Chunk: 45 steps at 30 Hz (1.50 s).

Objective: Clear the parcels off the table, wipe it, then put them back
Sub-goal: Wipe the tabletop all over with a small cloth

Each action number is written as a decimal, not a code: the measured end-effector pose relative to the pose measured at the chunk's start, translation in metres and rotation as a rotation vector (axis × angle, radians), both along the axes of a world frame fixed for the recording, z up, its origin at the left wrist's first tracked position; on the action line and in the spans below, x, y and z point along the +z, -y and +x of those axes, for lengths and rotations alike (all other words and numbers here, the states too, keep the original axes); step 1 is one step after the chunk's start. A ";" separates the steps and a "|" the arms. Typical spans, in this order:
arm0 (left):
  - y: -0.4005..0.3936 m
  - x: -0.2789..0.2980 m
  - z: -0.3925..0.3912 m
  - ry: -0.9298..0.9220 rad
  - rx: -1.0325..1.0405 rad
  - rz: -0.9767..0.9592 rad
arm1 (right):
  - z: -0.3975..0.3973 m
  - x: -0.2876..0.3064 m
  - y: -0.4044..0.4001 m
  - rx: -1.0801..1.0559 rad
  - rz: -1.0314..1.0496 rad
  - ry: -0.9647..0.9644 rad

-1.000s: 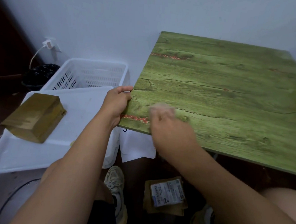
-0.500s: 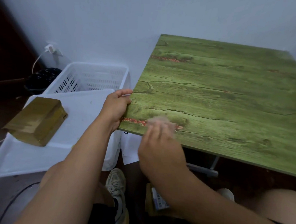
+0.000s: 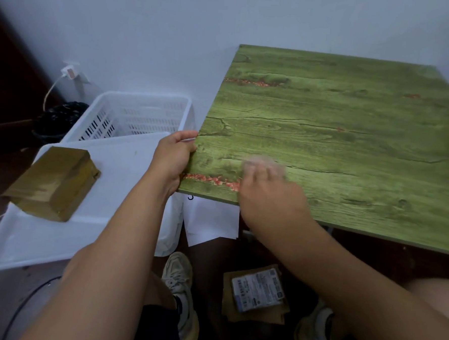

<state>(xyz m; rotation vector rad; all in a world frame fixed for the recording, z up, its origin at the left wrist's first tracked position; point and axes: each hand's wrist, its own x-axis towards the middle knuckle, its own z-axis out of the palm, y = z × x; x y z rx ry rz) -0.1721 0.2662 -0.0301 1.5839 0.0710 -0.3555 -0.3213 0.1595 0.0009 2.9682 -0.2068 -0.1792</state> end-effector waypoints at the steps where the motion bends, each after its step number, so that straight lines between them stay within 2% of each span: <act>1: 0.000 0.000 0.000 -0.002 0.000 -0.004 | -0.004 0.004 -0.002 -0.025 -0.051 -0.052; 2: -0.001 0.001 0.000 -0.002 0.001 -0.008 | -0.008 -0.001 -0.009 0.005 -0.087 -0.090; 5: 0.001 0.002 0.001 0.014 0.011 0.014 | -0.009 -0.020 -0.032 0.173 -0.046 -0.033; 8: 0.002 0.002 0.000 0.015 0.008 0.038 | 0.004 -0.012 -0.012 0.163 0.073 0.095; 11: 0.000 0.001 0.000 -0.007 -0.003 0.010 | -0.002 0.001 -0.003 -0.043 -0.068 -0.071; 13: -0.002 0.001 0.000 -0.007 0.001 0.005 | -0.008 -0.011 -0.019 0.015 -0.091 -0.142; 15: -0.001 0.001 0.002 0.002 0.009 0.017 | -0.005 -0.021 -0.032 0.138 -0.057 -0.088; 18: 0.000 0.003 0.001 0.011 0.009 0.033 | 0.008 -0.013 -0.010 0.258 0.058 0.148; 19: 0.000 0.002 0.000 0.005 0.003 0.026 | 0.007 -0.008 0.001 0.206 0.104 0.129; 21: -0.001 0.002 -0.001 -0.007 -0.005 0.010 | 0.001 -0.002 0.008 0.026 -0.004 0.031; 22: -0.001 0.002 -0.001 -0.009 -0.005 0.007 | -0.005 0.002 0.001 0.002 -0.071 -0.014; 24: -0.001 0.004 -0.001 -0.012 0.006 0.007 | -0.010 -0.011 -0.020 0.108 -0.131 -0.114; 26: 0.001 0.005 0.000 -0.012 0.023 0.011 | -0.006 -0.017 -0.030 0.207 -0.138 -0.021; 28: 0.003 0.006 0.001 -0.014 0.034 0.030 | 0.004 -0.012 -0.014 0.181 -0.037 0.158; 29: 0.003 0.005 0.001 -0.022 0.033 0.036 | 0.004 -0.008 -0.005 0.127 0.012 0.152; 31: 0.002 0.005 0.000 -0.024 0.021 0.044 | 0.000 -0.003 0.001 0.003 -0.069 0.003; 34: 0.002 0.007 -0.001 0.016 0.027 0.097 | -0.009 -0.011 -0.019 0.103 -0.126 -0.072; 37: 0.005 0.005 0.001 0.091 0.050 0.214 | 0.001 -0.014 -0.013 0.200 -0.014 0.087; 39: 0.007 0.003 -0.001 0.170 0.045 0.364 | 0.003 -0.005 0.007 0.099 0.036 0.071; 41: 0.008 0.005 -0.007 0.235 0.038 0.500 | -0.006 0.001 0.011 -0.055 -0.071 0.004; 44: 0.012 0.010 -0.011 0.311 0.040 0.567 | -0.017 -0.015 -0.012 -0.020 -0.123 -0.101; 45: 0.014 0.011 -0.011 0.320 0.039 0.569 | -0.016 -0.020 -0.014 0.025 -0.104 -0.054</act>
